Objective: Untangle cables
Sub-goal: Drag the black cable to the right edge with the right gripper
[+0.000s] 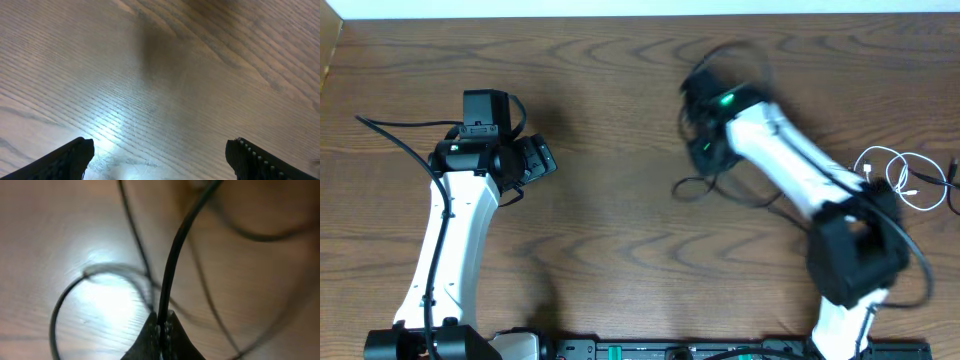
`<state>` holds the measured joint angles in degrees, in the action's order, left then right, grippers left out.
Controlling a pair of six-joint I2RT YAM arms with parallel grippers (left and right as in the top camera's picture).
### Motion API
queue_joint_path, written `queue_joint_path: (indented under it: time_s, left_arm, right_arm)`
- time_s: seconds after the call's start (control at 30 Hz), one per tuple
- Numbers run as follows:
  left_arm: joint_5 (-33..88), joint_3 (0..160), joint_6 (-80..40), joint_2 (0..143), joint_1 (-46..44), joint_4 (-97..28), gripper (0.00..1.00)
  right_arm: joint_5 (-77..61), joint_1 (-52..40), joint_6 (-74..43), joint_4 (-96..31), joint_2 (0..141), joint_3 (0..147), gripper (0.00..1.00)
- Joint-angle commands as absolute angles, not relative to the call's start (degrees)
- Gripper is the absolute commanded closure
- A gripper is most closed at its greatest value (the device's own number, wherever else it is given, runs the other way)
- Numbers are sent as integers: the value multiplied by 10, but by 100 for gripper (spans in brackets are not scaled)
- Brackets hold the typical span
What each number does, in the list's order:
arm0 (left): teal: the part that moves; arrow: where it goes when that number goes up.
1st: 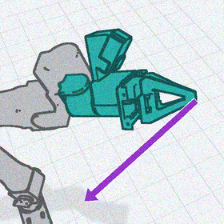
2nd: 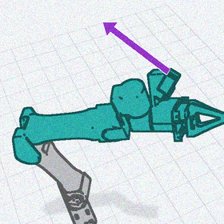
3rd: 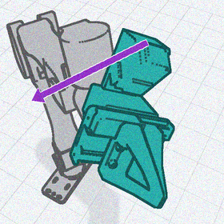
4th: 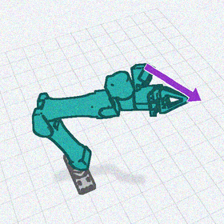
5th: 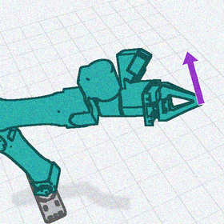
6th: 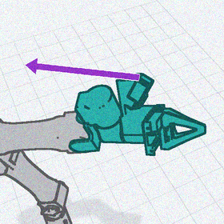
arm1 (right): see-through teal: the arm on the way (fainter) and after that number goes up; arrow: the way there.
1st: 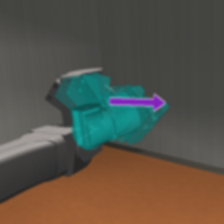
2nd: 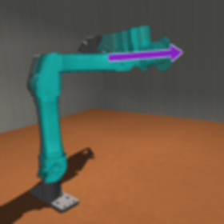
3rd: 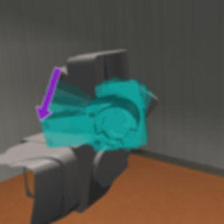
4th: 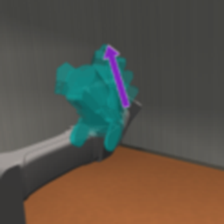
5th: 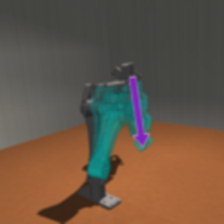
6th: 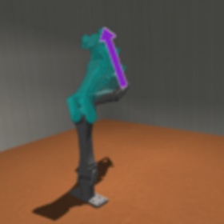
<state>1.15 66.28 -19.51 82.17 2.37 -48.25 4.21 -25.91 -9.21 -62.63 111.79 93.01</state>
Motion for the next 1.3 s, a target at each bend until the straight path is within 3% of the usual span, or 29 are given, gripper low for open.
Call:
queue_joint_path:
  time_s: [0.0,0.27,0.53,0.8,0.9,0.97,1.13,1.27]
  left_arm:
    - [9,666,-196,820,25,-486,10]
    - [9,666,-196,820,25,-486,10]
    - [9,666,-196,820,25,-486,10]
    - [9,666,-196,820,25,-486,10]
    - [9,666,-196,820,25,-485,10]
    - [9,666,-196,820,25,-484,10]
    - [9,666,-196,820,25,-486,10]
    - [9,666,-196,820,25,-486,10]
  right_arm:
    - [149,-202,-96,-642,1039,979,99]
    - [211,-23,-58,-627,939,987,99]
    - [211,178,-51,-607,926,987,99]
    - [203,300,-108,-586,926,987,99]
    - [138,323,-111,-569,926,987,98]
    - [82,326,-101,-556,926,987,85]
    - [-44,307,-64,-540,926,987,39]
    - [-170,264,-7,-559,926,987,31]
